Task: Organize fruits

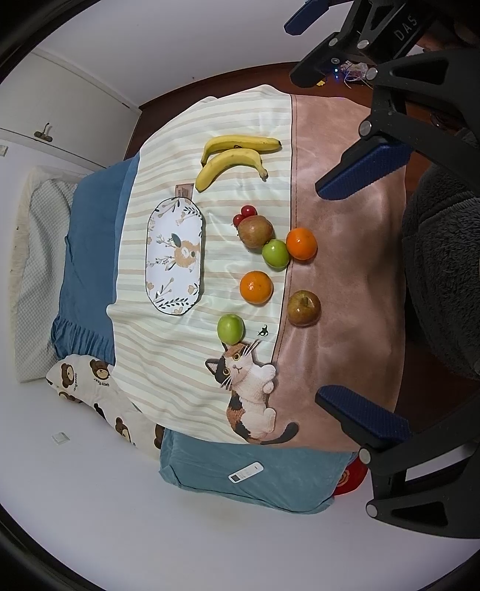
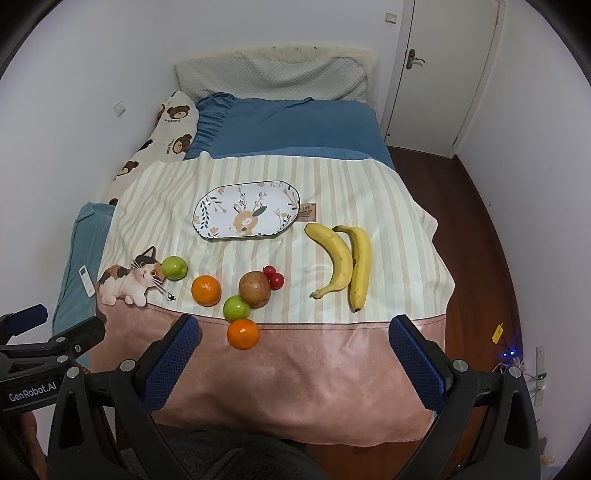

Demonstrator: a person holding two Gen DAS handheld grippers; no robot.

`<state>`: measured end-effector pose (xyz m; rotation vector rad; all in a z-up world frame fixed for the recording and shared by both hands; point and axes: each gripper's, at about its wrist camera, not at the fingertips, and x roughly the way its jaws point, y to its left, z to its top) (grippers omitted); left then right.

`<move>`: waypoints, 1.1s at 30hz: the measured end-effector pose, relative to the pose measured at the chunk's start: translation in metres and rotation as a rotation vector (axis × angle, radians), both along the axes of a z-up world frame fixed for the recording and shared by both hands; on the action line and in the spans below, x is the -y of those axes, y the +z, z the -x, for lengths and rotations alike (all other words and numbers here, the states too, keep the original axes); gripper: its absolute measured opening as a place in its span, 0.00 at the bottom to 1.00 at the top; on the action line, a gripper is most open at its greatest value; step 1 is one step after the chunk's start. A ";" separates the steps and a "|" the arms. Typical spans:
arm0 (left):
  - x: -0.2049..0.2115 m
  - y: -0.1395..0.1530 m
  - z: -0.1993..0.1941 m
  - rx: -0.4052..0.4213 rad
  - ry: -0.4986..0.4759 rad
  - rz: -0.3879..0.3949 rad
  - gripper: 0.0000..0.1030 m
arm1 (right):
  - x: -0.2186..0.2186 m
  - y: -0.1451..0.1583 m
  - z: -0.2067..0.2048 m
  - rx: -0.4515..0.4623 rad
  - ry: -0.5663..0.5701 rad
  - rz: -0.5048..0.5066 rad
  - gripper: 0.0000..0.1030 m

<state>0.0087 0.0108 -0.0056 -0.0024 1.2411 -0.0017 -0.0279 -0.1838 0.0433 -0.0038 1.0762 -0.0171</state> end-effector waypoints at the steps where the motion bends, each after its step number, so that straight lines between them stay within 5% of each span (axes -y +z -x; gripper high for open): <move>1: 0.000 0.000 -0.001 0.002 0.001 0.000 1.00 | 0.000 0.000 0.000 0.000 -0.001 -0.001 1.00; 33: 0.002 0.010 0.001 0.022 -0.002 0.007 1.00 | 0.002 0.006 0.000 0.013 -0.003 -0.009 1.00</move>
